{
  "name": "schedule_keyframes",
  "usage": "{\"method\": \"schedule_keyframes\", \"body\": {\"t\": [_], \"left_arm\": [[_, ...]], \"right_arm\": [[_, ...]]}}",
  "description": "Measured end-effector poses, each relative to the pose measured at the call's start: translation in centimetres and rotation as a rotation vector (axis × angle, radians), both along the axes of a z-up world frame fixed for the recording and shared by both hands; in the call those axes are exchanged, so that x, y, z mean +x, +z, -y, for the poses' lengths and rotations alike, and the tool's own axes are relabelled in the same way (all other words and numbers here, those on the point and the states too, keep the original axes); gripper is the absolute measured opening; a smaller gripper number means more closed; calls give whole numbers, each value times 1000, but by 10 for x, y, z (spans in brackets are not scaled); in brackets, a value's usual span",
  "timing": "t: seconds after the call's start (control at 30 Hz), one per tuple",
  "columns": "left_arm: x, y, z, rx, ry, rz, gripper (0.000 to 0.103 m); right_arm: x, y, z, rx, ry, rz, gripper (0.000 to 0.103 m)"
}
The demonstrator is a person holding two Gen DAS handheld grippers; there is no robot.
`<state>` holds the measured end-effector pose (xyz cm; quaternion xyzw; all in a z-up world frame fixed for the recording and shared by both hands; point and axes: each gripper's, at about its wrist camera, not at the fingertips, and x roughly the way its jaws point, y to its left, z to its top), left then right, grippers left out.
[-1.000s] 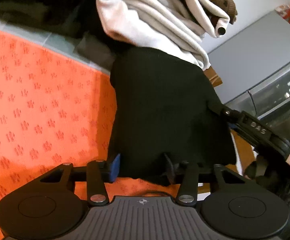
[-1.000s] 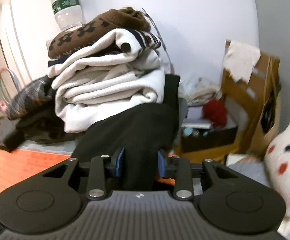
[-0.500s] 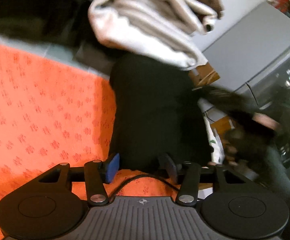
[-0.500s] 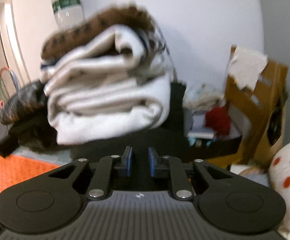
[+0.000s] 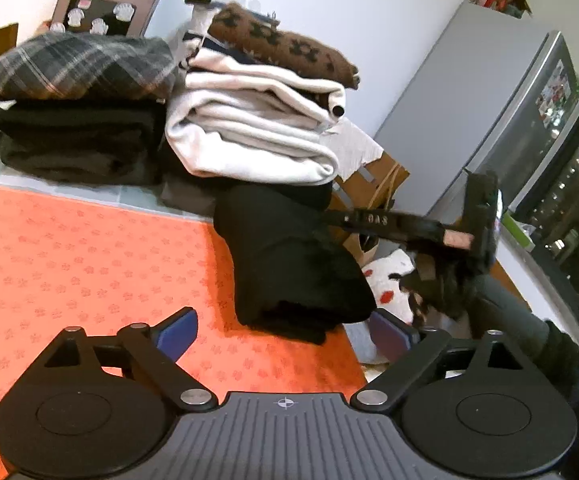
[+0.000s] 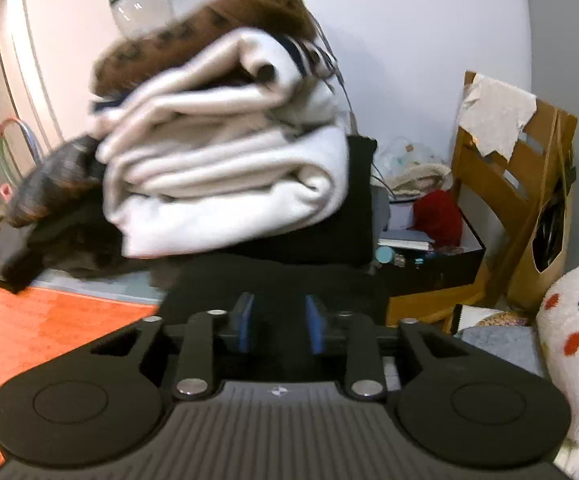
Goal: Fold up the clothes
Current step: 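Lower the garment beside the white folded clothes and open both tools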
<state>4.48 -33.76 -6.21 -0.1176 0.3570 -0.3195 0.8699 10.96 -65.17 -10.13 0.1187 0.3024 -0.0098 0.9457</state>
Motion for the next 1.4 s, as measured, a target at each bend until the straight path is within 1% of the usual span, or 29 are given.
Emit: {"method": "schedule_keyframes", "body": {"t": [0.07, 0.13, 0.17, 0.23, 0.27, 0.33, 0.4, 0.43, 0.47, 0.53, 0.57, 0.63, 0.67, 0.77, 0.87, 0.93, 1.07, 1.13, 1.23, 1.4], "left_arm": [[-8, 5, -4, 4, 5, 17, 98], [-16, 10, -9, 6, 11, 28, 100], [-20, 13, -12, 7, 15, 33, 100], [-28, 17, -18, 16, 29, 48, 103], [-31, 18, -21, 20, 37, 56, 103], [-36, 20, -25, 26, 55, 66, 103], [-39, 23, -29, 27, 70, 76, 103], [-40, 24, -30, 27, 77, 82, 103], [-42, 25, -31, 27, 83, 91, 103], [-43, 28, -32, 27, 95, 108, 103], [-44, 29, -32, 27, 100, 113, 103], [-44, 30, -30, 39, 100, 118, 103], [-44, 30, -28, 47, 99, 119, 103], [-44, 30, -24, 76, 97, 127, 103], [-42, 28, -22, 98, 113, 129, 103], [-40, 26, -22, 108, 127, 128, 103], [-39, 25, -23, 127, 175, 150, 103], [-39, 26, -22, 141, 193, 168, 103], [-40, 28, -21, 147, 195, 184, 103], [-45, 33, -16, 165, 169, 192, 103]], "right_arm": [[-15, 2, -14, -22, -5, 0, 48], [-27, 1, -29, -42, -12, -6, 64], [-31, 1, -34, -54, -14, -11, 67], [-36, -5, -47, -91, -24, -33, 79], [-37, -8, -51, -98, -23, -41, 80], [-33, -22, -56, -105, -10, -82, 80], [-26, -44, -58, -106, 10, -153, 80], [-26, -51, -59, -116, 17, -168, 80], [-27, -49, -60, -116, 21, -164, 80], [-30, -39, -61, -110, 26, -148, 76], [-32, -31, -61, -97, 21, -127, 75], [-31, -16, -60, -105, 13, -79, 75], [-28, -10, -60, -110, 16, -59, 75], [-7, -3, -58, -109, 31, -47, 75], [16, -7, -60, -128, 50, -56, 72], [29, -15, -61, -138, 57, -74, 70], [45, -39, -66, -154, 89, -106, 70], [46, -42, -69, -165, 96, -100, 71], [44, -35, -66, -147, 99, -98, 71], [24, -7, -66, -127, 106, -66, 71]]}}
